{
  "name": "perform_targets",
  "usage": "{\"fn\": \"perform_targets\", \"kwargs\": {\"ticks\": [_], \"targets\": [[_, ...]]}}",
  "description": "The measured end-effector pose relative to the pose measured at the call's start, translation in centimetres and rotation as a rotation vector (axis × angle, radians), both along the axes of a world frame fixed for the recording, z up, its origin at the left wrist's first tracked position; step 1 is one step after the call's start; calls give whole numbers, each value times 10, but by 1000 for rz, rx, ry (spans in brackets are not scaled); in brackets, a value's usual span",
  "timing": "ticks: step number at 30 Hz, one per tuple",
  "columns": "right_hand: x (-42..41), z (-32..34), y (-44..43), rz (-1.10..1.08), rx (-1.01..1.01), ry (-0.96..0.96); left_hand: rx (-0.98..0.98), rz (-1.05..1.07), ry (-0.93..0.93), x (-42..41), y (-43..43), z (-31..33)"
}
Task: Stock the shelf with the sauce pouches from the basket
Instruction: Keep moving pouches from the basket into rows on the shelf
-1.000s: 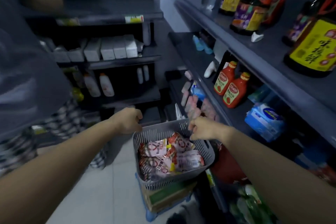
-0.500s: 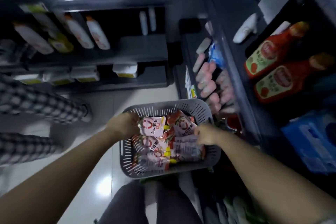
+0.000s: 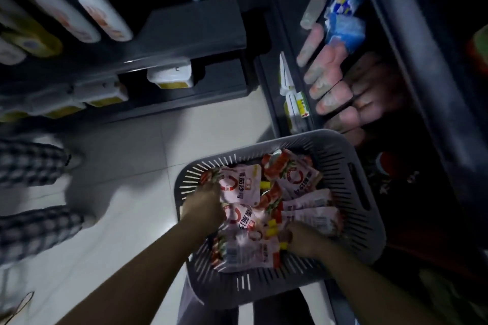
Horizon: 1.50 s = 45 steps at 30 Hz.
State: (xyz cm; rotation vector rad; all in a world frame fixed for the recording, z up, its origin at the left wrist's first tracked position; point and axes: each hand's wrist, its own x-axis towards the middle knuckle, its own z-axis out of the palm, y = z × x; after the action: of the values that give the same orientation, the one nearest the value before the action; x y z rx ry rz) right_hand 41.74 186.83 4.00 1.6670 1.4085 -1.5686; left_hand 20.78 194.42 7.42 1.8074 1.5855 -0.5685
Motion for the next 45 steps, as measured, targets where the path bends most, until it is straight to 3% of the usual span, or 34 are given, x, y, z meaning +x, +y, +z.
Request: {"fn": "perform_targets", "kwargs": {"ticks": [10,16,22,25,30,34,38,41,43,45], "targets": [[-12,-31,-22,-4,53,100,8,-257,-37,15,17,-60],[-21,-3,-26,-20,370,70,21,-391,4,20,33,-73],[-22,7,1,-57,452,207,133,-528,26,29,35,-67],[-8,12,11,-412,291,225,183,-625,50,28,36,-64],[14,10,4,-1312,96,256,94,-585,24,16,41,-64],[7,-4,-5,-1827,83,161,40,-552,34,13,40,-63],[-23,-25,-6,-2117,216,-61,63,-608,55,13,42,-65],[-51,-37,-7,-2262,51,-31,46,-595,46,13,42,-64],[-69,-38,-11,-2092,-150,34,11,-535,20,11,41,-63],[-86,-38,-18,-1931,-210,75,-13,-500,16,9,40,-59]]}}
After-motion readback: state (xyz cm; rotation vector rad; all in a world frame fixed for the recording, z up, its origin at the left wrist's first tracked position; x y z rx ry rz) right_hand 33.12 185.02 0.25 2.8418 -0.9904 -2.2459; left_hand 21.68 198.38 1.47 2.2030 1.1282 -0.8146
